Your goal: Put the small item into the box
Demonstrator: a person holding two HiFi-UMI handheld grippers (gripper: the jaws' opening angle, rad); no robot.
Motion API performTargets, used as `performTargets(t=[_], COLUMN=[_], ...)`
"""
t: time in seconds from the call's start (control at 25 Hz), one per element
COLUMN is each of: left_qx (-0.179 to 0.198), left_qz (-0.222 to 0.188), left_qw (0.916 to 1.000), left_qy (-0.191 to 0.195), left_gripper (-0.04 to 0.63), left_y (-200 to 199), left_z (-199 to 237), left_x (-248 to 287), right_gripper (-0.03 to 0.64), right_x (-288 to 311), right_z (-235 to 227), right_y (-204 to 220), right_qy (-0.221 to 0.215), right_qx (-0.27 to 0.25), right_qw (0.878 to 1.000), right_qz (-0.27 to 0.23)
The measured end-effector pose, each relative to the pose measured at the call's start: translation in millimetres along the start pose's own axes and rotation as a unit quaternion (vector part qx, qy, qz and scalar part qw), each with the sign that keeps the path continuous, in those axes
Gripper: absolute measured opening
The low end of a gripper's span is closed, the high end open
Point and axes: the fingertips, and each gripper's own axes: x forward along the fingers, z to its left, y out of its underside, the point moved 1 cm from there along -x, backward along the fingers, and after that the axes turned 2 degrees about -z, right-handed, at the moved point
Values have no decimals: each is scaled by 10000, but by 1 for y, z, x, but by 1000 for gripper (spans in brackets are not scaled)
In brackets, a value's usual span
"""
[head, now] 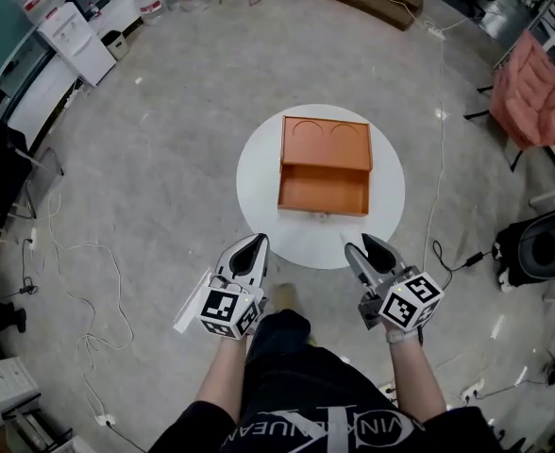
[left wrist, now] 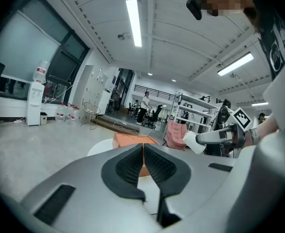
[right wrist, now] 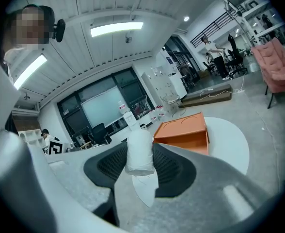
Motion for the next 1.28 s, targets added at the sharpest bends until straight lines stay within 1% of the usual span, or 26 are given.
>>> performTargets(t=[0.24,0.52,0.76,0.84,1.0,1.12,1.28], left_qx=[-66,-41,-125,-160,-240,-224,-126], left_qz=[88,214,415,474,500,505,624], left_qw=[9999,9997,9990,9987,9985,9985,9980], left_qy=[25,108,116,79,-32,-55,-42], left_gripper=[14,14,14,14,14,14,14], left_y=[-3,-2,12,15,17,14,16], left_z=[24,32,30,34,41,44,54], left_x=[20,35,50,52,64,75,84], right_gripper=[169,169,169,169,169,169,169], right_x=[30,51,67,75,91,103,127], right_z=[-11,-24,-45,-50,-62,-70,-75], right_y=[-10,-12,-13,-13,-13,-11,-2], right_qy=[144,235,323,340,384,407,430], right_qx=[-20,60,-437,-507,-747,-1018,-1362], right_qw=[9998,9994,9957,9936,9863,9770,9622], right_qz=[134,256,748,949,1420,1829,2321])
